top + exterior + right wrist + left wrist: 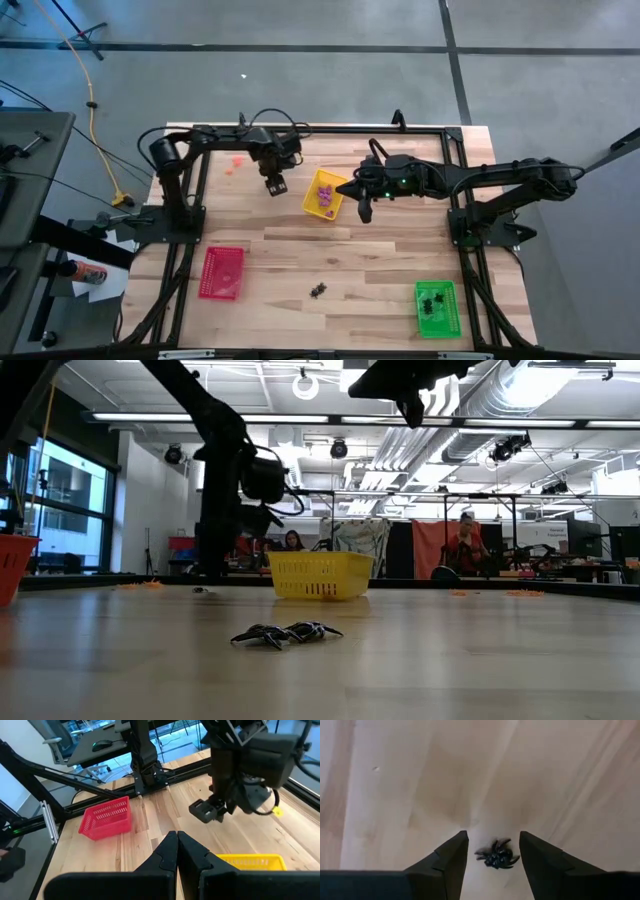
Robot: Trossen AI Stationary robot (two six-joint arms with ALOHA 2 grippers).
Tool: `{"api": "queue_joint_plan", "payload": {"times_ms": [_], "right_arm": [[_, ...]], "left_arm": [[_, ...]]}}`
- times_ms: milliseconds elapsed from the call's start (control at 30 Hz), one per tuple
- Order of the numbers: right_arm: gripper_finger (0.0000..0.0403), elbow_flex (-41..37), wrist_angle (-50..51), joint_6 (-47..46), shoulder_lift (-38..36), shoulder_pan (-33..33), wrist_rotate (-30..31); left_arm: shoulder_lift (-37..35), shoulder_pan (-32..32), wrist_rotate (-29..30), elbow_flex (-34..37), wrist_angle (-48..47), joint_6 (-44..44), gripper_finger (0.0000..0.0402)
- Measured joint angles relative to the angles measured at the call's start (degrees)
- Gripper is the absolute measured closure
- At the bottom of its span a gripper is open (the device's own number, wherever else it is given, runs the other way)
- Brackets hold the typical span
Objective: Sort Halloween decoration
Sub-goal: Put the top black spider toy into the green bin
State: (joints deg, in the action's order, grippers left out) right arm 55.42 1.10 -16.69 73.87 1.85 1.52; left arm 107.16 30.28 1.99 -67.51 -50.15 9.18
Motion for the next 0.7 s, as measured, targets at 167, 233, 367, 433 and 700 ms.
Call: {"api": "queue_joint_plan", "payload": {"times_ms": [167,233,367,433,700], "right_arm": [[0.0403,0.00,0.00,-1.07,0.00,0.00,0.84],[0.0403,0.00,0.12,-1.07,0.00,0.00,1.44],[0.0403,0.00,0.19,-1.03,0.00,-0.01,1.46],[0.0403,0.00,0.20,-1.12,0.00,0.00,1.48],[0.0403,0.00,0.21,-1.31,0.00,-0.02,1.49]], "left_arm": [[1.14,-0.45,0.20,0.44,-0.70,4.96,0.0236],[1.11,-0.45,0.21,1.14,-0.63,5.71,0.0236],[0.78,-0.43,0.09,2.63,-0.45,6.41,0.0239],[0.65,-0.45,-0.01,3.61,0.11,7.59,0.0248],[0.48,-0.52,-0.75,4.96,0.57,4.66,0.0364]]}}
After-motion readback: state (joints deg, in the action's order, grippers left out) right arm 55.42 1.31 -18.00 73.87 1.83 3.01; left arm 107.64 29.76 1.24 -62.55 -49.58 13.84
